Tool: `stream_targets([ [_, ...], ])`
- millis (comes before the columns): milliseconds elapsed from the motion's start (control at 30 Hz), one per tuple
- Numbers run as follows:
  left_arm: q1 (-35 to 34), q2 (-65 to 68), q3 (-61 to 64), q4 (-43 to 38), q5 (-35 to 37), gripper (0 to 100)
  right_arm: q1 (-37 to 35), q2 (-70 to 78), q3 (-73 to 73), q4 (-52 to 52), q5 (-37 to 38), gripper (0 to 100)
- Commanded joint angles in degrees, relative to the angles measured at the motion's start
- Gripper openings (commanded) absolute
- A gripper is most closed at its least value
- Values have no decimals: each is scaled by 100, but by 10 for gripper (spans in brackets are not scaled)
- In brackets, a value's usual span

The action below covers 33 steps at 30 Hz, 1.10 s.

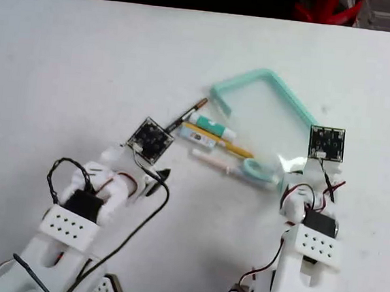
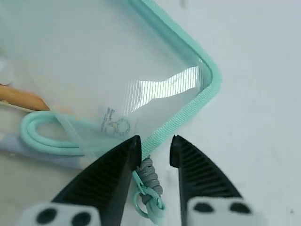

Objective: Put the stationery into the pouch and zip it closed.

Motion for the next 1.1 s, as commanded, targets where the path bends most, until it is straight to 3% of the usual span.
stream_targets([
  [0, 277, -119, 70, -53, 44, 251, -145, -57, 123, -444, 53, 262],
  [167, 1684, -171, 730, 62, 695, 249, -259, -57, 281, -681, 62, 214],
  [367, 1640, -171, 730, 79, 316, 249, -259, -57, 281, -690, 62, 206],
  [467, 1938, -171, 791, 141, 264, 242, -259, -66, 273, -690, 62, 206],
  [667, 2334, -171, 826, 167, -325, 146, -259, -92, 273, -690, 62, 206],
  [1067, 2308, -171, 853, 132, -378, 142, -259, -92, 273, -690, 62, 206],
])
